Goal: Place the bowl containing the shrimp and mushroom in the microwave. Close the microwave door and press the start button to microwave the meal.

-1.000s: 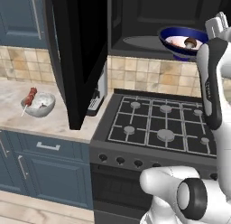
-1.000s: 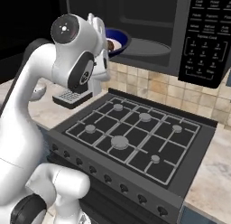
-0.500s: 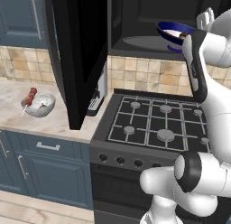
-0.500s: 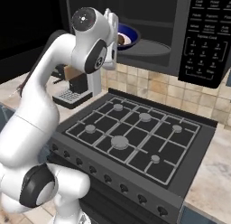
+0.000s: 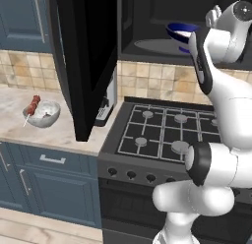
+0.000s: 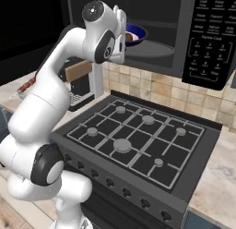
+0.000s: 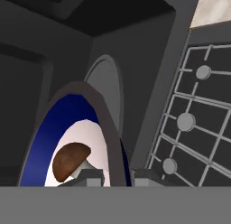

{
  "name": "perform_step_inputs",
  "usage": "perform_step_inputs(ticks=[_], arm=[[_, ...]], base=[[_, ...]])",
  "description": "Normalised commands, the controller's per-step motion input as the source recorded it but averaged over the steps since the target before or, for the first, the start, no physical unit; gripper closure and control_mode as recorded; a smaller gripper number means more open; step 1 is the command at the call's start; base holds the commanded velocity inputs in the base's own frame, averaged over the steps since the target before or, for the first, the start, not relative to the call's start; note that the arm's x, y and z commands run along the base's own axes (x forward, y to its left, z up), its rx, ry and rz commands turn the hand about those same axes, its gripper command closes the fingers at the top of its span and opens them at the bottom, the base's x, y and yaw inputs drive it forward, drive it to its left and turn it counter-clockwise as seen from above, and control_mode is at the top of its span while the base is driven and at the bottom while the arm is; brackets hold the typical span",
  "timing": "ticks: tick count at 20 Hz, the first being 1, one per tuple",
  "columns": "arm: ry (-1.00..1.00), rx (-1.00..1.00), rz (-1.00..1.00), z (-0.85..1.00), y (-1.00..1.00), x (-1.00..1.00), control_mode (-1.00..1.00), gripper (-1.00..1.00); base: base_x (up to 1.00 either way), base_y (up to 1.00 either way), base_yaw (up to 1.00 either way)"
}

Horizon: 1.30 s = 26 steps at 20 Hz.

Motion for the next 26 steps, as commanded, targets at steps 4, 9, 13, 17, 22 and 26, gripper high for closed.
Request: perform_step_inputs(ticks=[4,9,13,17,22,26], arm=[[0.04,0.0,-0.01,0.0,-0.22,0.55,-1.0,1.0],[0.0,-0.02,-0.01,-0.02,-0.04,0.46,-1.0,1.0],[0.0,-0.07,0.0,-0.21,0.0,0.4,-1.0,1.0],[0.0,-0.06,0.0,-0.38,0.0,0.3,-1.0,1.0],[0.0,-0.02,-0.01,-0.26,0.0,0.42,-1.0,1.0],[0.0,0.0,-0.05,-0.1,0.0,0.56,-1.0,1.0]], base=[[0.0,0.0,0.0],[0.0,0.0,0.0],[0.0,0.0,0.0],[0.0,0.0,0.0],[0.0,0.0,0.0],[0.0,0.0,0.0]])
